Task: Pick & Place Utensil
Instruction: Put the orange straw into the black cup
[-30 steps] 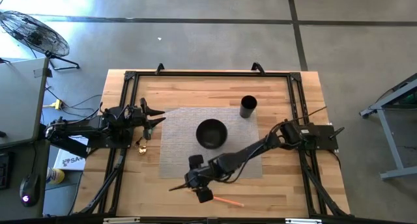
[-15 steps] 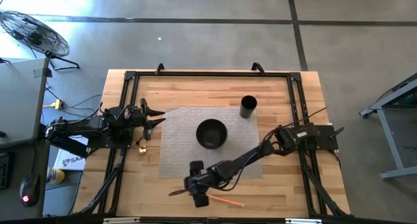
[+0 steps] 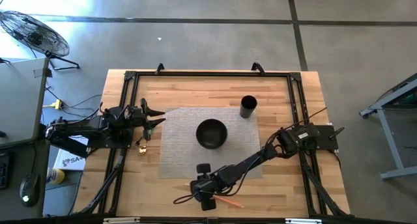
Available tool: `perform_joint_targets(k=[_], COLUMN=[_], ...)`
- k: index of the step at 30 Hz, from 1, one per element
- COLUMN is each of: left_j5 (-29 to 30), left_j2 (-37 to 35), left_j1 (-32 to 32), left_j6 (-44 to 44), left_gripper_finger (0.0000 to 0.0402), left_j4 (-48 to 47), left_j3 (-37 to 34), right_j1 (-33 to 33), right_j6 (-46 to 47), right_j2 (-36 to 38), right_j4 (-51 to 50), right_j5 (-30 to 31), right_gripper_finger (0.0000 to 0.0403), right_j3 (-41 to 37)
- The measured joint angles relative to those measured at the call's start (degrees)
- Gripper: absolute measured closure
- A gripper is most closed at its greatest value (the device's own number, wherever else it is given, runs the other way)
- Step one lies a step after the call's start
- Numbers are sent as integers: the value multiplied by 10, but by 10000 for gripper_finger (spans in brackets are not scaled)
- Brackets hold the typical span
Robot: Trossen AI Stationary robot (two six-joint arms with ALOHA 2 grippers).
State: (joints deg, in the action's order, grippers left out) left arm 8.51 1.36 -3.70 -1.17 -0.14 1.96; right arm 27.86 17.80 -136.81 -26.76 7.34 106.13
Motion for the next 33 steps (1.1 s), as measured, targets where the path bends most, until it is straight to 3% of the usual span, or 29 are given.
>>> perform_joint_targets(k=[8, 20, 26, 33], left_j5=[0, 0, 0, 0], left_j2=[0, 0, 0, 0], left_j1=[0, 0, 0, 0], left_j6=[0, 0, 0, 0], left_gripper_finger=[282, 282, 282, 282], left_j4=[0, 0, 0, 0], left_j3=[0, 0, 0, 0], right_j1=[1, 3, 10, 22], right_j6=[4, 3, -26, -47], right_j2=[1, 28, 88, 168], right_j4=[-5, 46, 49, -4], right_j5=[-16, -9, 80, 258], right_gripper_finger=[392, 400, 401, 402], right_j3=[0, -3, -2, -2])
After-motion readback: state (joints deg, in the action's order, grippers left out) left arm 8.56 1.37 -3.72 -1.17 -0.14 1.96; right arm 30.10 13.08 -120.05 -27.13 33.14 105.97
